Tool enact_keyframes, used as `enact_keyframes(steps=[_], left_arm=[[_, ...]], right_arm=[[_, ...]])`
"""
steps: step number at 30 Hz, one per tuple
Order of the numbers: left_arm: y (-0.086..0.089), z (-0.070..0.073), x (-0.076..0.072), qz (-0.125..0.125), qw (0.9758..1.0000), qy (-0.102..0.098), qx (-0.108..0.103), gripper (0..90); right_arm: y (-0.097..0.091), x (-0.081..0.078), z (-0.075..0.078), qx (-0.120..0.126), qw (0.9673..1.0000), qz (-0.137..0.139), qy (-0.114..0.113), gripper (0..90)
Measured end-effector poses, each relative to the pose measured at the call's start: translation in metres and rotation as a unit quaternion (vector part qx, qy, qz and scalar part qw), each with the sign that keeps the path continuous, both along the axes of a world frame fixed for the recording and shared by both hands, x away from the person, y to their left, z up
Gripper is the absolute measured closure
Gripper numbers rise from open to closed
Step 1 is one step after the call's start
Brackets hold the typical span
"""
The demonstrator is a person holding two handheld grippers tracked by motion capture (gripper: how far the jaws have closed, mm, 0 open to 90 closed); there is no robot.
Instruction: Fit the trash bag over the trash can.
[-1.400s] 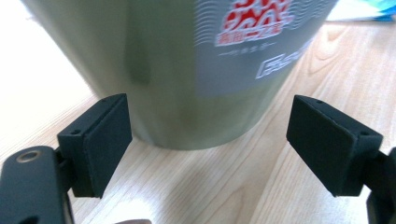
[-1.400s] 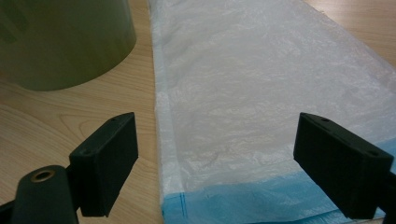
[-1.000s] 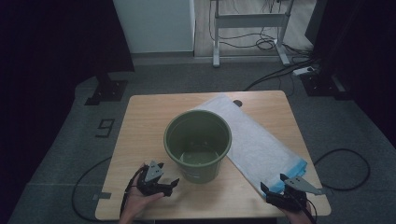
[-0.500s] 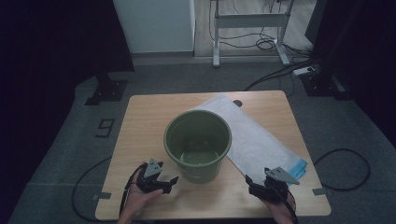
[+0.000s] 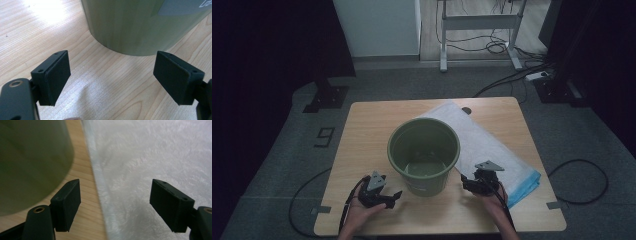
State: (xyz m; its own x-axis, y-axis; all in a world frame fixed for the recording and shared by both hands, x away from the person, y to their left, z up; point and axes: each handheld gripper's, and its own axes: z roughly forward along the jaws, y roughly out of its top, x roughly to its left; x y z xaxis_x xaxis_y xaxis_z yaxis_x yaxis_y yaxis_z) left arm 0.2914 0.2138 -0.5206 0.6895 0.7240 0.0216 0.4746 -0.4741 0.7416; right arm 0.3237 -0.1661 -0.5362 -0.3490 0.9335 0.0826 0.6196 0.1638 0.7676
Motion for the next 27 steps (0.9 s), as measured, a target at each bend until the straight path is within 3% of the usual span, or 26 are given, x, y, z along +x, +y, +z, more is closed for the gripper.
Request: enact_keyframes(steps=[7, 11, 13, 16, 27], left_arm=[[0.002, 0.002, -0.002, 0.004, 1.0, -0.002, -0.004, 13.9], [0.002, 0.001, -0.003, 0.004, 1.0, -0.001, -0.002, 13.8], [0.003, 0.001, -0.004, 0.006, 1.0, 0.0, -0.002, 13.8], [0.004, -0.001, -0.004, 0.006, 1.0, 0.002, 0.0, 14.0], [0.002, -0.005, -0.003, 0.008, 0.9999, 0.008, 0.007, 14.0]], right_arm=[[-0.006, 0.011, -0.012, -0.017, 0.9994, -0.014, 0.028, 28.0], [-0.009, 0.009, -0.012, -0.031, 0.9989, -0.024, 0.024, 30.1], [-0.012, 0.005, -0.013, -0.048, 0.9983, -0.026, 0.018, 33.0], [-0.024, -0.005, -0.012, -0.046, 0.9981, -0.039, 0.013, 49.6], [-0.067, -0.041, -0.011, -0.047, 0.9975, -0.049, 0.019, 50.6]])
